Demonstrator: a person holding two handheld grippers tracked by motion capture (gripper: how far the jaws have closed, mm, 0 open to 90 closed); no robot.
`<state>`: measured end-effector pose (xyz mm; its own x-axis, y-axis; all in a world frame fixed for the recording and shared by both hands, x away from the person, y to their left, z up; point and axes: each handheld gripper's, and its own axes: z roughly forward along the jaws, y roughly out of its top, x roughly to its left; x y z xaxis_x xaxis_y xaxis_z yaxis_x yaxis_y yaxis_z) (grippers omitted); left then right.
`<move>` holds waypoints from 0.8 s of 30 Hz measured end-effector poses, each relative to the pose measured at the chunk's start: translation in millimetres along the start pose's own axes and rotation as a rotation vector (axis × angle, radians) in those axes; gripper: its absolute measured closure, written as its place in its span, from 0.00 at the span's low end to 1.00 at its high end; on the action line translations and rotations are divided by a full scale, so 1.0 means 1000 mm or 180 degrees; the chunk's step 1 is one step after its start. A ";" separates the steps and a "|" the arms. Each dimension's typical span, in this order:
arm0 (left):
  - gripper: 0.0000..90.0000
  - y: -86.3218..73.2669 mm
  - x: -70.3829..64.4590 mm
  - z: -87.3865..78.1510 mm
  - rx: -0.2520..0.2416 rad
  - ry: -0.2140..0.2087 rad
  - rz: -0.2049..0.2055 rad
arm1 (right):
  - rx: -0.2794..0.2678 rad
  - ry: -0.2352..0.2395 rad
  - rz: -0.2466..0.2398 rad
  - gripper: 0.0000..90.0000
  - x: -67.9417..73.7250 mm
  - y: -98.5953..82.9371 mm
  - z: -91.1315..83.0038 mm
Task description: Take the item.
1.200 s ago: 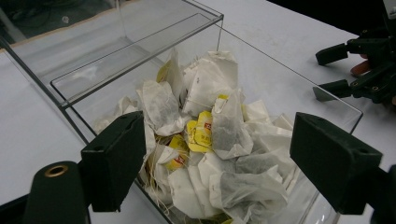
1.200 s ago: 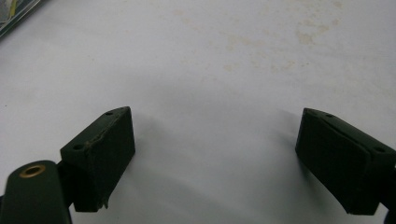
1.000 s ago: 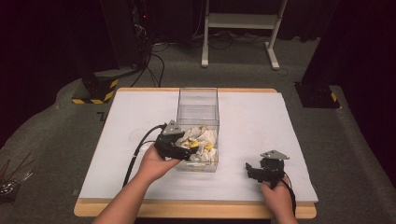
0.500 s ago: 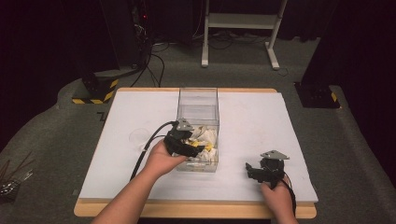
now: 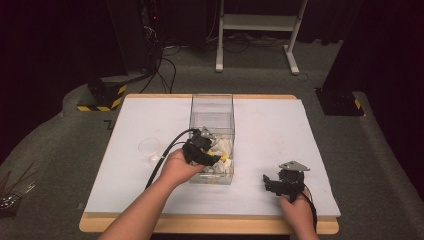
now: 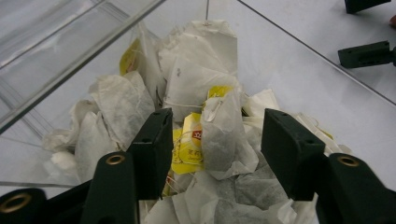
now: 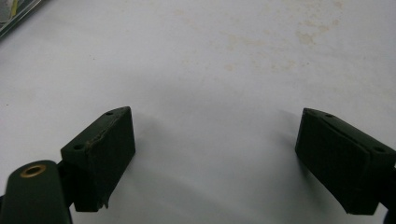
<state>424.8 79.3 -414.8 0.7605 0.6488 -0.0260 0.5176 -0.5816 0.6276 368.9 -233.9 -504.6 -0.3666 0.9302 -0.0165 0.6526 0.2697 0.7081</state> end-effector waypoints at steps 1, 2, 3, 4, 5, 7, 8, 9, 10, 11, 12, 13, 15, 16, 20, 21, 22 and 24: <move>0.53 0.000 0.000 0.002 0.0016 0.0013 0.0005 | 0.0000 0.0000 0.0000 0.13 0.000 0.000 0.000; 0.54 0.000 -0.001 0.002 0.0052 0.0035 0.0031 | 0.0000 0.0001 -0.0001 0.13 0.000 0.000 0.000; 0.56 0.001 -0.001 0.002 0.0057 0.0064 0.0050 | 0.0000 0.0001 0.0000 0.13 0.000 0.000 0.000; 0.57 0.001 -0.001 0.003 0.0067 0.0065 0.0057 | 0.0000 0.0001 0.0000 0.13 0.000 0.000 0.000; 0.59 0.001 -0.002 0.003 0.0072 0.0068 0.0062 | 0.0000 0.0001 0.0001 0.13 0.000 0.000 0.000; 0.61 0.002 -0.004 0.005 0.0134 0.0100 0.0107 | -0.0001 0.0001 0.0000 0.13 0.000 0.000 0.000; 0.61 0.002 -0.005 0.006 0.0148 0.0122 0.0123 | -0.0001 0.0001 0.0000 0.13 0.000 0.000 0.000; 0.62 0.002 -0.006 0.007 0.0165 0.0126 0.0131 | 0.0000 0.0002 0.0000 0.13 0.000 0.000 0.000; 0.62 0.002 -0.006 0.007 0.0165 0.0126 0.0131 | 0.0000 0.0002 0.0000 0.13 0.000 0.000 0.000; 0.64 0.003 -0.008 0.008 0.0212 0.0148 0.0190 | -0.0001 0.0002 0.0000 0.13 0.000 0.000 0.000; 0.65 0.003 -0.008 0.008 0.0212 0.0148 0.0190 | -0.0001 0.0002 0.0000 0.13 0.000 0.000 0.000; 0.65 0.004 -0.009 0.009 0.0233 0.0170 0.0201 | -0.0001 0.0003 0.0000 0.13 0.000 0.000 0.000; 0.67 0.004 -0.011 0.012 0.0294 0.0195 0.0250 | -0.0001 0.0002 0.0001 0.13 0.000 0.000 0.000; 0.68 0.004 -0.011 0.012 0.0294 0.0195 0.0250 | -0.0001 0.0002 -0.0001 0.13 0.000 0.000 0.000; 0.71 0.005 -0.012 0.013 0.0361 0.0219 0.0312 | -0.0001 0.0004 0.0001 0.13 0.000 0.000 0.000; 0.72 0.005 -0.012 0.014 0.0380 0.0221 0.0318 | -0.0001 0.0003 0.0001 0.13 0.000 0.000 0.000; 0.72 0.005 -0.013 0.014 0.0392 0.0220 0.0322 | -0.0002 0.0004 0.0000 0.13 0.000 0.000 0.000; 0.76 0.005 -0.014 0.014 0.0423 0.0234 0.0349 | -0.0002 0.0005 0.0001 0.13 0.000 0.000 0.000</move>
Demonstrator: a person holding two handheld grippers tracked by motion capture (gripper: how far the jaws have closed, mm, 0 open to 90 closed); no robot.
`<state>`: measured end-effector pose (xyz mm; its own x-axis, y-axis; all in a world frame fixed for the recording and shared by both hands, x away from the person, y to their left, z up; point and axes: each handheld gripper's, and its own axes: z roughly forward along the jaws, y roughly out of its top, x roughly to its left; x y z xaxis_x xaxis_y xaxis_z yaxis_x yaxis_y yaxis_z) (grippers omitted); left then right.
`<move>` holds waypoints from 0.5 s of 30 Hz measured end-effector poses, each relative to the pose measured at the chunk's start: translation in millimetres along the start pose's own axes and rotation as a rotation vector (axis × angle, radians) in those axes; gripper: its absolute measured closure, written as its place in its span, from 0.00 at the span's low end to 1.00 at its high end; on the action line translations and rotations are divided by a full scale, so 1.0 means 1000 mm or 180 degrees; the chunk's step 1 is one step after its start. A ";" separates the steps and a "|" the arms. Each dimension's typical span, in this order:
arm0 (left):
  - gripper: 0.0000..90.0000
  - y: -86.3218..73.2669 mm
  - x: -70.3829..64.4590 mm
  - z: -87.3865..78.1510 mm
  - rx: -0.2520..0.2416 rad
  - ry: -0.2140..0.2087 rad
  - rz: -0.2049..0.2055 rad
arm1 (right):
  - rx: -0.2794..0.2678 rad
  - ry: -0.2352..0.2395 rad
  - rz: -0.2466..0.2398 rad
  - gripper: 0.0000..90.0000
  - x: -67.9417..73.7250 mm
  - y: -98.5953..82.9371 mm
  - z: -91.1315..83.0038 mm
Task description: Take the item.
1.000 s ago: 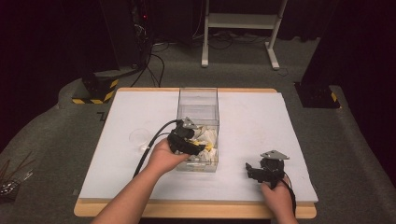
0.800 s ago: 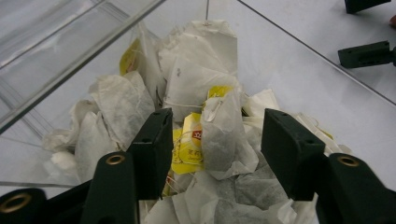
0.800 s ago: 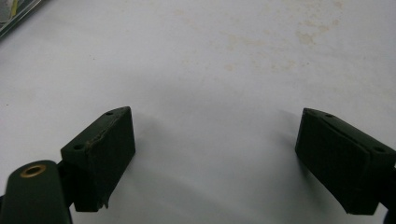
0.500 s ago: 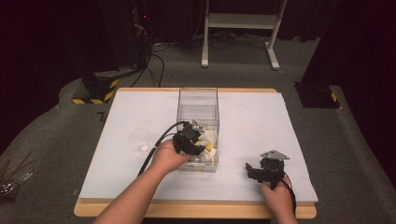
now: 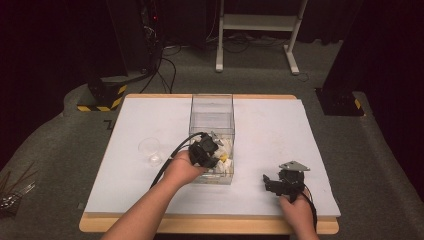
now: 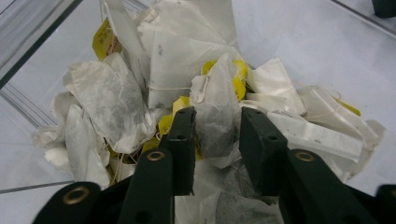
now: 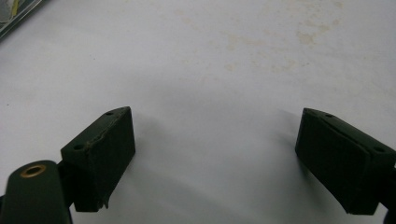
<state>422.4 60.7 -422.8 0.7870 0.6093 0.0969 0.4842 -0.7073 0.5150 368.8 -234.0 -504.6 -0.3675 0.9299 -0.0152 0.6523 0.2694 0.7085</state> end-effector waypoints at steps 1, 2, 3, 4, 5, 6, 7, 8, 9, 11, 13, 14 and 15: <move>0.78 0.000 0.000 0.000 0.0003 0.0011 0.0015 | 0.0000 0.0000 0.0000 0.13 0.000 0.000 0.000; 0.81 0.000 -0.001 0.000 0.0003 0.0023 0.0030 | 0.0000 0.0000 0.0000 0.13 0.000 0.000 0.000; 0.84 0.000 -0.001 0.000 0.0003 0.0023 0.0030 | -0.0001 0.0000 0.0000 0.13 0.000 0.000 0.000; 0.86 0.000 -0.001 0.000 0.0006 0.0029 0.0036 | 0.0000 0.0001 0.0000 0.13 0.000 0.000 0.000; 0.87 -0.001 -0.001 0.000 0.0004 0.0038 0.0030 | -0.0001 0.0001 0.0000 0.13 0.000 0.000 0.000; 0.88 -0.001 -0.001 0.000 0.0001 0.0038 0.0037 | -0.0001 0.0002 0.0001 0.13 0.000 0.000 0.000; 0.89 -0.001 -0.001 0.000 -0.0008 0.0033 0.0052 | -0.0001 0.0002 0.0001 0.13 0.000 0.000 0.000; 0.91 -0.001 -0.001 0.000 -0.0008 0.0033 0.0052 | -0.0001 0.0002 0.0001 0.13 0.000 0.000 0.000; 0.91 -0.002 -0.002 -0.001 -0.0030 0.0047 0.0057 | 0.0000 0.0004 0.0003 0.13 0.000 0.000 0.000; 0.92 -0.002 -0.002 -0.002 -0.0073 0.0056 0.0055 | -0.0004 0.0005 -0.0005 0.13 0.000 0.000 0.000; 0.93 -0.004 -0.002 -0.003 -0.0129 0.0060 0.0033 | -0.0003 0.0008 -0.0002 0.13 0.000 0.000 0.000; 0.93 -0.005 -0.002 -0.004 -0.0156 0.0062 0.0025 | -0.0003 0.0008 -0.0001 0.13 0.000 0.000 0.000; 0.93 -0.005 -0.002 -0.004 -0.0156 0.0062 0.0025 | -0.0004 0.0007 -0.0004 0.13 0.000 0.000 0.000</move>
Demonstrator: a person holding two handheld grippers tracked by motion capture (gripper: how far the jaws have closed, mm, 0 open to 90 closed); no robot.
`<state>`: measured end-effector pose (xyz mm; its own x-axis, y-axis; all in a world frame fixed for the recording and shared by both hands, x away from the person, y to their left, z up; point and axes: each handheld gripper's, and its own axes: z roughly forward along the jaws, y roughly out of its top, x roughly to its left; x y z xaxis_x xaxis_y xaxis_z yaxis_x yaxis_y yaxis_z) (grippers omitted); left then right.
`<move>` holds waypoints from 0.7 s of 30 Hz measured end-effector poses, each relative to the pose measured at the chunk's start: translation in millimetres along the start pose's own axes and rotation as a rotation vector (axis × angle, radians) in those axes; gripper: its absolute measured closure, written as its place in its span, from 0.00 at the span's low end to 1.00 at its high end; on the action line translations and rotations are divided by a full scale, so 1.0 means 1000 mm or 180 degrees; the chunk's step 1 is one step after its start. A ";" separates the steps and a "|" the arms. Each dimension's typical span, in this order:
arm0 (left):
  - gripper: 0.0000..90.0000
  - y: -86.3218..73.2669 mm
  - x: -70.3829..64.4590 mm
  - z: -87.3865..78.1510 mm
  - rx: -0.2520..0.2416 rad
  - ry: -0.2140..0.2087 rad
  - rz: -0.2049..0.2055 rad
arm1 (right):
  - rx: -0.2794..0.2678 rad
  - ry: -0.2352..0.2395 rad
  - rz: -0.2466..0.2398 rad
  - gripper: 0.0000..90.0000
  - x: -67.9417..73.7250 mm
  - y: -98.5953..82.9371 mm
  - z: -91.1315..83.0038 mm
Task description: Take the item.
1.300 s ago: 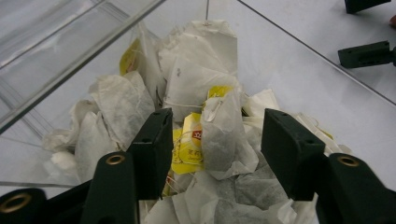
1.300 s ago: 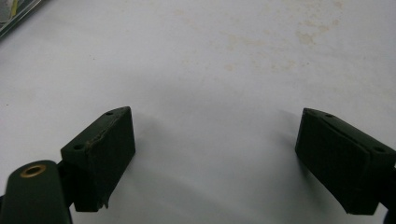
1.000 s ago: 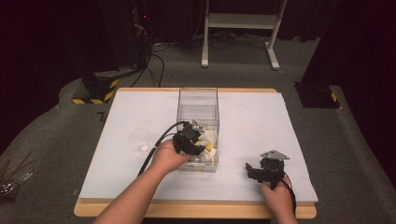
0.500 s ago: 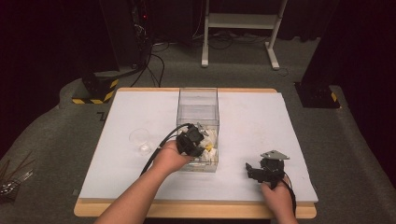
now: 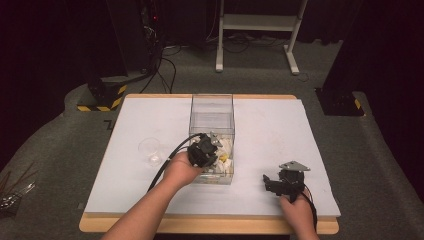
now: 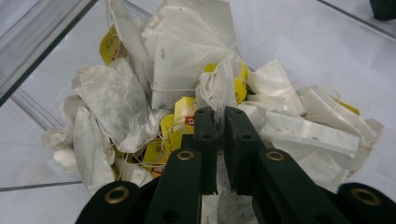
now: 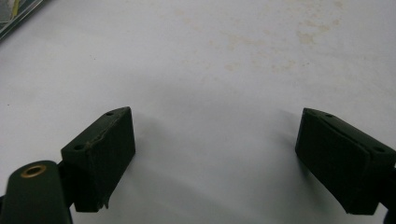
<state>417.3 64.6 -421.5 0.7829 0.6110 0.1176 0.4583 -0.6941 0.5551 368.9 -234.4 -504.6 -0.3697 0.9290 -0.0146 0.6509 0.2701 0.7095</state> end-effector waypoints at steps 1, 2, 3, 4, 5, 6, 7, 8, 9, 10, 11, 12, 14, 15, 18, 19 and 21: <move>0.93 -0.001 0.000 -0.001 -0.0048 -0.0001 -0.0030 | 0.0000 0.0000 0.0000 0.13 0.000 0.000 0.000; 0.93 -0.002 0.000 -0.003 -0.0090 -0.0001 -0.0045 | 0.0001 0.0000 0.0002 0.13 0.000 0.000 0.000; 0.93 -0.002 0.000 -0.005 -0.0112 0.0010 -0.0047 | 0.0000 0.0000 0.0001 0.13 0.000 0.000 0.000; 0.93 -0.003 0.000 -0.006 -0.0151 0.0014 -0.0057 | 0.0001 0.0002 0.0002 0.13 0.000 0.000 0.000; 0.93 -0.003 0.000 -0.006 -0.0151 0.0014 -0.0057 | 0.0001 0.0002 0.0002 0.13 0.000 0.000 0.000; 0.93 -0.004 0.001 -0.008 -0.0183 0.0023 -0.0063 | 0.0001 0.0002 0.0002 0.13 0.000 0.000 0.000; 0.93 -0.004 0.001 -0.008 -0.0183 0.0023 -0.0063 | 0.0001 0.0002 0.0002 0.13 0.000 0.000 0.000; 0.93 -0.006 0.002 -0.010 -0.0230 0.0030 -0.0071 | 0.0001 0.0002 0.0001 0.13 0.000 0.000 0.000; 0.93 -0.007 0.002 -0.011 -0.0244 0.0032 -0.0090 | 0.0000 0.0001 0.0001 0.13 0.000 0.000 0.000; 0.93 -0.008 0.003 -0.013 -0.0284 0.0019 -0.0106 | 0.0001 0.0001 0.0002 0.13 0.000 0.000 0.000; 0.93 -0.009 0.004 -0.014 -0.0310 0.0007 -0.0112 | 0.0001 0.0001 0.0001 0.13 0.000 0.000 0.000; 0.93 -0.010 0.004 -0.015 -0.0323 0.0018 -0.0127 | 0.0000 0.0001 0.0000 0.13 0.000 0.000 0.000; 0.93 -0.012 0.006 -0.016 -0.0356 0.0018 -0.0128 | 0.0000 0.0002 -0.0002 0.13 0.000 0.000 0.000; 0.93 -0.013 0.007 -0.017 -0.0375 0.0018 -0.0139 | 0.0000 0.0001 -0.0003 0.13 0.000 0.000 0.000; 0.93 -0.015 0.009 -0.018 -0.0415 0.0012 -0.0163 | 0.0001 0.0001 0.0001 0.13 0.000 0.000 0.000; 0.93 -0.016 0.009 -0.019 -0.0422 0.0002 -0.0177 | 0.0002 0.0001 0.0002 0.13 0.000 0.000 0.000; 0.93 -0.018 0.010 -0.020 -0.0449 0.0001 -0.0195 | 0.0001 -0.0001 0.0000 0.13 0.000 0.000 0.000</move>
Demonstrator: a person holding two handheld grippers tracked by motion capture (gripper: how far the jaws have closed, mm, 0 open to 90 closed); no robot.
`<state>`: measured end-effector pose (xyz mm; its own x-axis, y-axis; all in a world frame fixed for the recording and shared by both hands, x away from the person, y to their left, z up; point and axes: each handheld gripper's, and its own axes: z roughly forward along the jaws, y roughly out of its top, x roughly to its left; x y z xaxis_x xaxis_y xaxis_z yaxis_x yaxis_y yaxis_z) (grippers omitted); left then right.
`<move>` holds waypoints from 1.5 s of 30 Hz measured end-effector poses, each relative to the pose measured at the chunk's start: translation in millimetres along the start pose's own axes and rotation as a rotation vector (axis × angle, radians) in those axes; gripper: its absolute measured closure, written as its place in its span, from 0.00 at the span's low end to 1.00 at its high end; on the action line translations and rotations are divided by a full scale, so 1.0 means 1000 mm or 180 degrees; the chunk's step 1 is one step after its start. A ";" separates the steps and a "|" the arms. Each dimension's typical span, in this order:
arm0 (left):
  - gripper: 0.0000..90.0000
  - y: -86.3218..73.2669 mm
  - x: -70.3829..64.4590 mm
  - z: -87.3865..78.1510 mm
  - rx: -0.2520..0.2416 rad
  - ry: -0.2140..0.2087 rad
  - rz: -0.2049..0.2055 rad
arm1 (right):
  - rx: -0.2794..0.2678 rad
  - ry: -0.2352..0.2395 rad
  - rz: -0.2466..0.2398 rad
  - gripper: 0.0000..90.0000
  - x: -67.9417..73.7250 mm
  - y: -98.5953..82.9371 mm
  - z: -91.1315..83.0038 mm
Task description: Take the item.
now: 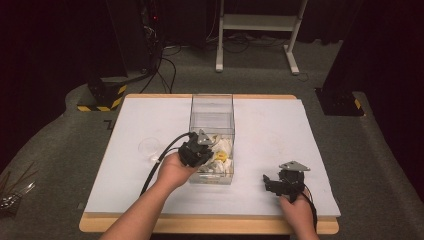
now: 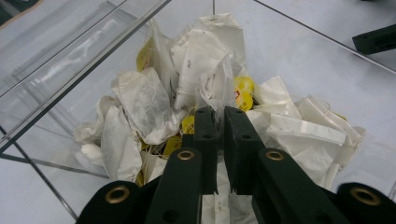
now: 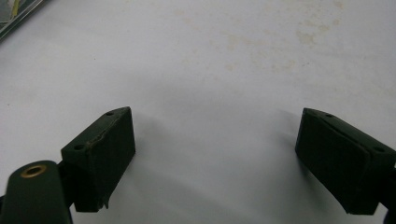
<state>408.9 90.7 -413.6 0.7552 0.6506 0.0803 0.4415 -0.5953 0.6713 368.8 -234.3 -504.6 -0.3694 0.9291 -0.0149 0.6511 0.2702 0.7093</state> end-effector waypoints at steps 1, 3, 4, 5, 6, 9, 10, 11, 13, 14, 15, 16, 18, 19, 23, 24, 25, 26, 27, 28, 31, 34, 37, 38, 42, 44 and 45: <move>0.93 -0.001 0.001 0.000 -0.0008 -0.0003 -0.0006 | 0.0000 0.0000 0.0000 0.13 0.000 0.000 0.000; 0.93 -0.002 0.001 -0.001 -0.0021 -0.0004 -0.0007 | 0.0000 0.0002 0.0001 0.13 0.000 0.000 0.000; 0.93 -0.002 0.001 -0.001 -0.0021 -0.0004 -0.0007 | 0.0000 0.0002 0.0001 0.13 0.000 0.000 0.000; 0.93 -0.003 0.002 -0.002 -0.0038 -0.0009 -0.0027 | 0.0000 0.0002 0.0002 0.13 0.000 0.000 0.000; 0.93 -0.003 0.003 -0.002 -0.0051 -0.0005 -0.0028 | -0.0001 0.0001 -0.0001 0.13 0.000 0.000 0.000; 0.93 -0.004 0.004 -0.004 -0.0087 -0.0009 -0.0050 | -0.0001 0.0003 -0.0003 0.13 0.000 0.000 0.000; 0.93 -0.005 0.005 -0.005 -0.0102 -0.0005 -0.0051 | -0.0001 0.0003 -0.0004 0.13 0.000 0.000 0.000; 0.93 -0.006 0.005 -0.005 -0.0133 -0.0004 -0.0075 | -0.0002 0.0002 -0.0004 0.13 0.000 0.000 0.000; 0.93 -0.007 0.006 -0.008 -0.0187 -0.0004 -0.0081 | -0.0001 0.0003 -0.0004 0.13 0.000 0.000 0.000; 0.93 -0.007 0.006 -0.009 -0.0215 -0.0005 -0.0096 | -0.0002 0.0002 -0.0006 0.13 0.000 0.000 0.000; 0.93 -0.008 0.007 -0.010 -0.0240 0.0001 -0.0092 | -0.0001 0.0003 -0.0004 0.13 0.000 0.000 0.000; 0.93 -0.009 0.007 -0.012 -0.0277 0.0004 -0.0110 | -0.0002 0.0001 -0.0005 0.13 0.000 0.000 0.000; 0.93 -0.011 0.008 -0.014 -0.0352 -0.0003 -0.0149 | -0.0001 0.0003 -0.0003 0.13 0.000 0.000 0.000; 0.93 -0.013 0.009 -0.015 -0.0394 -0.0005 -0.0163 | -0.0001 0.0003 -0.0004 0.13 0.000 0.000 0.000; 0.93 -0.018 0.012 -0.019 -0.0543 -0.0023 -0.0228 | -0.0001 0.0000 -0.0001 0.13 0.000 0.000 0.000; 0.93 -0.020 0.013 -0.021 -0.0574 -0.0022 -0.0226 | -0.0001 -0.0001 -0.0002 0.13 0.000 0.000 0.000; 0.93 -0.021 0.013 -0.022 -0.0609 -0.0034 -0.0228 | -0.0002 0.0000 -0.0005 0.13 0.000 0.000 0.000; 0.93 -0.022 0.014 -0.024 -0.0648 -0.0050 -0.0238 | -0.0003 0.0000 -0.0006 0.13 0.000 0.000 0.000; 0.93 -0.023 0.014 -0.025 -0.0695 -0.0052 -0.0241 | -0.0002 0.0000 -0.0005 0.13 0.000 0.000 0.000; 0.93 -0.024 0.014 -0.026 -0.0735 -0.0052 -0.0251 | -0.0003 0.0001 -0.0006 0.13 0.000 0.000 0.000; 0.93 -0.026 0.015 -0.029 -0.0812 -0.0052 -0.0256 | -0.0002 0.0001 -0.0006 0.13 0.000 0.000 0.000; 0.93 -0.028 0.016 -0.031 -0.0897 -0.0066 -0.0261 | -0.0001 0.0002 -0.0005 0.13 0.000 0.000 0.000; 0.93 -0.032 0.017 -0.035 -0.1009 -0.0065 -0.0296 | -0.0001 0.0003 -0.0003 0.13 0.000 0.000 0.000; 0.93 -0.032 0.017 -0.035 -0.1009 -0.0065 -0.0296 | -0.0001 0.0003 -0.0003 0.13 0.000 0.000 0.000; 0.93 -0.034 0.021 -0.040 -0.1139 -0.0063 -0.0351 | 0.0000 0.0007 0.0003 0.13 0.000 0.000 0.000; 0.93 -0.035 0.022 -0.042 -0.1184 -0.0053 -0.0381 | 0.0001 0.0007 0.0000 0.13 0.000 0.000 0.000; 0.93 -0.036 0.023 -0.043 -0.1204 -0.0043 -0.0383 | 0.0003 0.0006 0.0004 0.13 0.000 0.000 0.000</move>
<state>389.9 147.2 -404.2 0.7162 0.6975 -0.0235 0.3195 -0.2978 0.8996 369.0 -234.4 -504.6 -0.3700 0.9289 -0.0127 0.6521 0.2694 0.7087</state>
